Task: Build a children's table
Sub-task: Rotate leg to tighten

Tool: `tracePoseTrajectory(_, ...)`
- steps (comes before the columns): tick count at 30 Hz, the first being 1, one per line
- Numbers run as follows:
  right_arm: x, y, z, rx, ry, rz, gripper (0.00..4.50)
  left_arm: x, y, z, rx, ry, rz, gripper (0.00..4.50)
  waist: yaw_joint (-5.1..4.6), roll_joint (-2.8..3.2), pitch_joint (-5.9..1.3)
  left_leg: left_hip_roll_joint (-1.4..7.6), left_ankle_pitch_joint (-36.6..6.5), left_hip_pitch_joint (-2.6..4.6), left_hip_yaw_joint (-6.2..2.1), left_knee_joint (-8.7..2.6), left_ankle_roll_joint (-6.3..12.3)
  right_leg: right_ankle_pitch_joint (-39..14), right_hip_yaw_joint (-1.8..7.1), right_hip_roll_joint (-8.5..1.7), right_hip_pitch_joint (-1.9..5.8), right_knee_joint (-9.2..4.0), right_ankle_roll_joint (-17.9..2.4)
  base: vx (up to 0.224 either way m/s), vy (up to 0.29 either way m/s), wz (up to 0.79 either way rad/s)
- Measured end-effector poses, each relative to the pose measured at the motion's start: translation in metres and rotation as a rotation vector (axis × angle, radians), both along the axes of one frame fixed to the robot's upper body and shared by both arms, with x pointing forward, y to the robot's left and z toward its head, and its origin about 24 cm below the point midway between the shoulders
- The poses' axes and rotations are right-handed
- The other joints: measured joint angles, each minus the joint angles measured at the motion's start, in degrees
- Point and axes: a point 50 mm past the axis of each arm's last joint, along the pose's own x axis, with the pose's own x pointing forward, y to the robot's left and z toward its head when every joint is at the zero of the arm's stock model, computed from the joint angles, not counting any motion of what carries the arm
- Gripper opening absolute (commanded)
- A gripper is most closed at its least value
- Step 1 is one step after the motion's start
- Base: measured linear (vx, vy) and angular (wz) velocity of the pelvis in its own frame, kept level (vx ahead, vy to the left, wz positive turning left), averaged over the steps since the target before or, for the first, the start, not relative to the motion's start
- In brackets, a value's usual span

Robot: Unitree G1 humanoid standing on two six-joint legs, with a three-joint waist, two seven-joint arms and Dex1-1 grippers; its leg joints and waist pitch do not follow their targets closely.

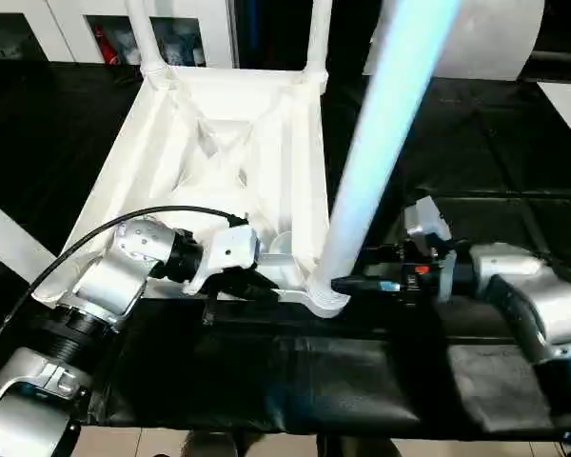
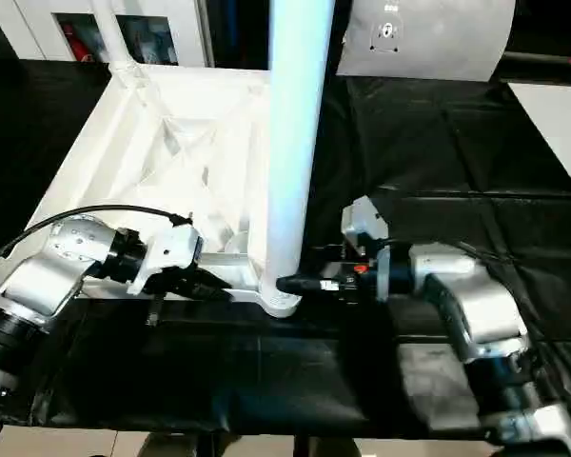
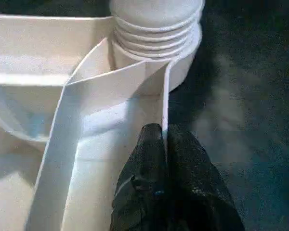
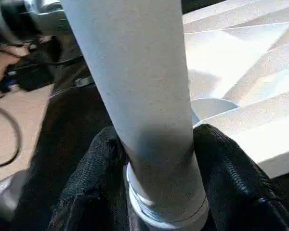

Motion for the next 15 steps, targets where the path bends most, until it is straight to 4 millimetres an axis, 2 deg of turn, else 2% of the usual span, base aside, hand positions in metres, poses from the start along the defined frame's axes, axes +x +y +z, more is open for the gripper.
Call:
tracePoseTrajectory(2,0.007,0.005,-0.002,0.026,-0.010,-0.166,1.93,0.008,-0.005,0.000,-0.024,-0.003,0.129,0.00,-0.36,-0.01,0.01,-0.01,0.0,0.10,0.00,0.04,-0.05,0.0,-0.01,0.00,0.08,-0.06,0.1,0.000,0.000,0.00)
tracePoseTrajectory(6,0.019,0.013,-0.002,0.073,-0.001,-0.485,1.92,0.019,-0.028,-0.002,-0.103,0.024,0.322,0.00,-2.23,0.00,0.01,-0.03,0.1,0.02,-0.01,0.06,-0.07,0.0,-0.06,-0.01,0.03,-0.57,0.1,0.000,0.000,0.00)
tracePoseTrajectory(7,0.023,0.017,-0.001,0.081,0.000,-0.578,1.92,0.021,-0.036,-0.003,-0.127,0.028,0.379,0.00,-2.97,0.00,0.01,-0.04,0.1,-0.07,-0.01,0.12,-0.04,0.0,-0.06,-0.03,-0.04,-0.64,0.1,0.000,0.000,0.00)
tracePoseTrajectory(9,0.028,0.021,0.001,0.092,0.008,-0.683,1.92,0.023,-0.046,-0.003,-0.150,0.034,0.433,0.00,-3.64,0.00,0.01,-0.06,0.1,-0.15,-0.02,0.11,-0.03,0.0,-0.05,-0.03,-0.16,-0.76,0.1,0.000,0.000,0.00)
tracePoseTrajectory(11,0.032,0.028,0.004,0.112,0.023,-0.787,1.92,0.024,-0.054,-0.002,-0.163,0.028,0.490,0.00,-3.91,0.03,0.01,-0.07,0.1,-0.18,-0.02,0.05,-0.03,0.0,-0.04,-0.02,-0.27,-0.72,0.0,0.000,0.000,0.00)
tracePoseTrajectory(13,0.035,0.034,0.007,0.115,0.015,-0.869,1.92,0.025,-0.061,-0.001,-0.176,0.013,0.541,0.00,-3.78,0.03,0.01,-0.07,0.1,-0.30,-0.02,0.02,-0.03,0.1,-0.04,-0.01,-0.46,-0.59,0.0,0.000,0.000,0.00)
tracePoseTrajectory(15,0.035,0.035,0.008,0.116,0.003,-0.883,2.47,0.025,-0.064,0.001,-0.179,0.003,0.553,0.00,-3.61,0.03,0.01,-0.08,0.1,-0.44,-0.02,-0.06,-0.04,0.3,-0.03,-0.01,-0.66,-0.56,0.0,0.000,0.000,0.00)
